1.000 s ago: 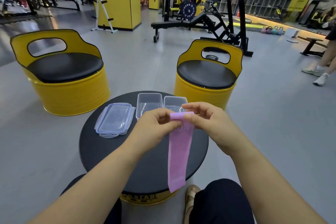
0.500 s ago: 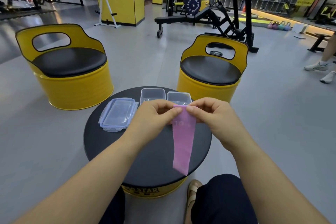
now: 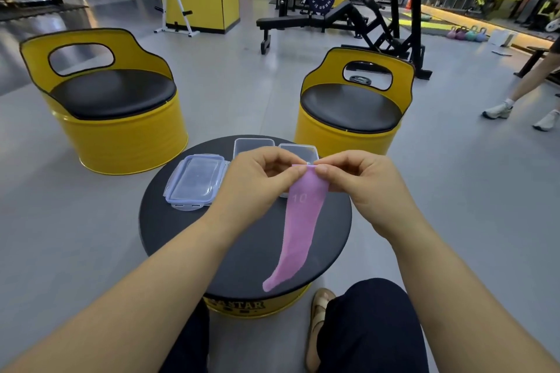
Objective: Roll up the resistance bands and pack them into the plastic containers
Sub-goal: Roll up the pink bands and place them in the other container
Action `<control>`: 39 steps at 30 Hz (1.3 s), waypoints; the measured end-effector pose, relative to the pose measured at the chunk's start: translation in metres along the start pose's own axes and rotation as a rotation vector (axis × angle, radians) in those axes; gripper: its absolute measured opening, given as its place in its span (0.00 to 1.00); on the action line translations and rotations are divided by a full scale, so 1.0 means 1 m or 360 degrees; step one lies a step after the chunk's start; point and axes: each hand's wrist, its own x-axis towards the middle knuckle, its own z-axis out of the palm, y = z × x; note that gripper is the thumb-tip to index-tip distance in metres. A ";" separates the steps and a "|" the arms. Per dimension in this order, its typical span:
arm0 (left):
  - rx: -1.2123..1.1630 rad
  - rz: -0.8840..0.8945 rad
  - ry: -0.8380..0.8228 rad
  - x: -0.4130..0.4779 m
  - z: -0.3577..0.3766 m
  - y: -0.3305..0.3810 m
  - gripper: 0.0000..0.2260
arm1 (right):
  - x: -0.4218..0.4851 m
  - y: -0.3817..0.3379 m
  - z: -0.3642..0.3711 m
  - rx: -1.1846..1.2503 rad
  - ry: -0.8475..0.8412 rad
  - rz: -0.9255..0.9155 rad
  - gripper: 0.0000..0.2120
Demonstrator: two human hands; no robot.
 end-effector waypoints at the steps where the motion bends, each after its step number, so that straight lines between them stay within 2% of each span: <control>1: 0.0011 0.0005 0.0004 0.000 0.000 -0.001 0.07 | 0.000 0.000 0.000 -0.0002 -0.0027 -0.0002 0.04; 9: 0.0089 0.0006 -0.0058 -0.004 -0.003 0.000 0.07 | -0.004 0.002 0.003 -0.0009 -0.0103 -0.0015 0.03; 15: -0.0258 -0.0166 -0.0092 -0.005 -0.004 0.004 0.07 | -0.005 0.001 0.000 0.0264 -0.0141 0.0095 0.05; 20: -0.0356 -0.0189 -0.0105 -0.006 -0.006 0.005 0.08 | -0.004 0.002 0.001 0.0477 -0.0183 0.0179 0.07; 25: -0.0294 -0.0159 -0.0162 -0.006 -0.010 0.004 0.12 | -0.003 0.002 0.002 0.0427 -0.0234 0.0183 0.10; 30: -0.0217 -0.0169 -0.0186 -0.007 -0.012 0.004 0.10 | -0.003 0.004 0.002 0.0423 -0.0260 0.0185 0.04; 32: -0.0217 -0.0196 -0.0186 -0.007 -0.012 0.003 0.09 | -0.004 0.004 0.003 0.0392 -0.0267 0.0174 0.05; 36: -0.0245 -0.0265 -0.0151 -0.007 -0.011 0.001 0.03 | -0.005 0.003 0.003 0.0162 -0.0272 0.0057 0.07; 39: -0.0217 -0.0293 -0.0129 -0.006 -0.009 -0.001 0.03 | -0.005 0.003 0.003 -0.0043 -0.0255 -0.0058 0.07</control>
